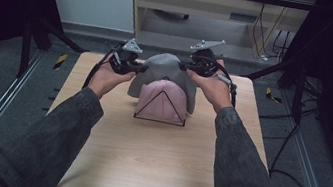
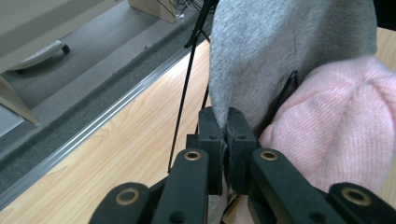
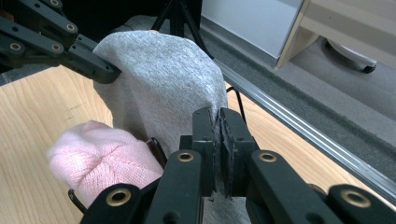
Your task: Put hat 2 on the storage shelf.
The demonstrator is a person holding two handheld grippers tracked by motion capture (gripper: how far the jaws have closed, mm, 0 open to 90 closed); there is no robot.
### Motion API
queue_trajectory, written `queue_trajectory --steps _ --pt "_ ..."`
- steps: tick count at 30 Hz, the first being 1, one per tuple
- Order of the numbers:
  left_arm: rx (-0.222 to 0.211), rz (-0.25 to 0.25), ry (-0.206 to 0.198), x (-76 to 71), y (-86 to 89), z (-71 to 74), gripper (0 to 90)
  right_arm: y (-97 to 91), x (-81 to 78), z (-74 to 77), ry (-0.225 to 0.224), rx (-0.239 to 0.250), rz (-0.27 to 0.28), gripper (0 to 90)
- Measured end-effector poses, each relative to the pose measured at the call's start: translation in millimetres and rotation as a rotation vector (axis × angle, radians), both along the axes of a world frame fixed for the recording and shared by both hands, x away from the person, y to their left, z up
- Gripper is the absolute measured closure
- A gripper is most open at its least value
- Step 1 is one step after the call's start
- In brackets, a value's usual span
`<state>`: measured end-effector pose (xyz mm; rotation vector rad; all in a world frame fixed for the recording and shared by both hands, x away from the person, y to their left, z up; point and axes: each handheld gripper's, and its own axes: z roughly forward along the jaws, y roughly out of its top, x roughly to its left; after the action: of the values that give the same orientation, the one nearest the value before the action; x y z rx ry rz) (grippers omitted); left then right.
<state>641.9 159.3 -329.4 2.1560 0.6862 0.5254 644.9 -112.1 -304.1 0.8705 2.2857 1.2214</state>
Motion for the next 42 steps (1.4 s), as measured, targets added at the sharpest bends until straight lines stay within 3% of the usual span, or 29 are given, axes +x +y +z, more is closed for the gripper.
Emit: queue_trajectory --steps 13,42 --pt "0.013 0.004 0.034 -1.2 -0.3 -21.5 87.1 5.0 0.2 -17.6 0.033 -0.017 0.001 85.8" --pt "0.02 0.018 0.076 -3.1 2.4 -41.1 87.0 6.4 0.2 -40.5 0.073 -0.013 -0.006 85.0"
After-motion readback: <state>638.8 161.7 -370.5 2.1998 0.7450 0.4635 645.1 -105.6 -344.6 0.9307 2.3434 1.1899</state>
